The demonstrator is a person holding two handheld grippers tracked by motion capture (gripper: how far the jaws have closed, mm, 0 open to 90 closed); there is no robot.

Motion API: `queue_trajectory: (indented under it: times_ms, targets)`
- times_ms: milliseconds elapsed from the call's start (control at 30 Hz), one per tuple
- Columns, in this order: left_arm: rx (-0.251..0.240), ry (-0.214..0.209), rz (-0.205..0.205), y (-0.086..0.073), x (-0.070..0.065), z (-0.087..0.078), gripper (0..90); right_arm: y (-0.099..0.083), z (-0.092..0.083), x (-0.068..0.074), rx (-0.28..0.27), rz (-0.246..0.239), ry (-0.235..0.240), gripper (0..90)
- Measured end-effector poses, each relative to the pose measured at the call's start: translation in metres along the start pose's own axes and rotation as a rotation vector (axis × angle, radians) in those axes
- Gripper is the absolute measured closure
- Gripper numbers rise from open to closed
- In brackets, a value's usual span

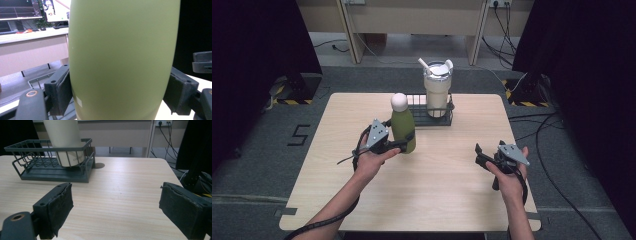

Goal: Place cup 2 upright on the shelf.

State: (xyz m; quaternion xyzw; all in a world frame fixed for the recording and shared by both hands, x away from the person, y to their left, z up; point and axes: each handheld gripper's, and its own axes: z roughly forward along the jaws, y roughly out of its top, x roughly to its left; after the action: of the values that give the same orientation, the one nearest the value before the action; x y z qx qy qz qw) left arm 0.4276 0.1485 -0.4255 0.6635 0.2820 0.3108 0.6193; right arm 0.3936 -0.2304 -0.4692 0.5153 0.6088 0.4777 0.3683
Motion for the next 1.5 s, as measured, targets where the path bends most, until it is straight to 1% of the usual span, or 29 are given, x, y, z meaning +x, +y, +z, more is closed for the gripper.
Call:
queue_trajectory:
  times_ms: [300,600,800,1200,1400,1500]
  targets:
    - [-0.011,0.029,-0.004,0.008,0.010,0.009,20.3,0.000,0.000,0.000,-0.002,0.000,0.003,11.7]
    - [-0.014,0.056,-0.003,0.012,0.020,0.017,20.3,-0.001,0.000,0.000,0.003,0.002,0.003,11.8]
    - [-0.019,0.068,-0.004,0.016,0.025,0.022,20.3,-0.001,0.000,0.000,0.004,0.002,0.004,11.9]
    - [-0.018,0.081,-0.003,0.017,0.030,0.033,20.3,-0.003,0.001,-0.002,0.009,0.007,0.001,12.1]
    - [-0.031,0.095,-0.007,0.022,0.035,0.038,20.3,-0.003,0.001,-0.002,0.009,0.008,0.001,12.2]
    - [-0.030,0.104,-0.003,0.025,0.038,0.041,20.3,-0.004,0.001,-0.002,0.012,0.008,0.002,12.2]
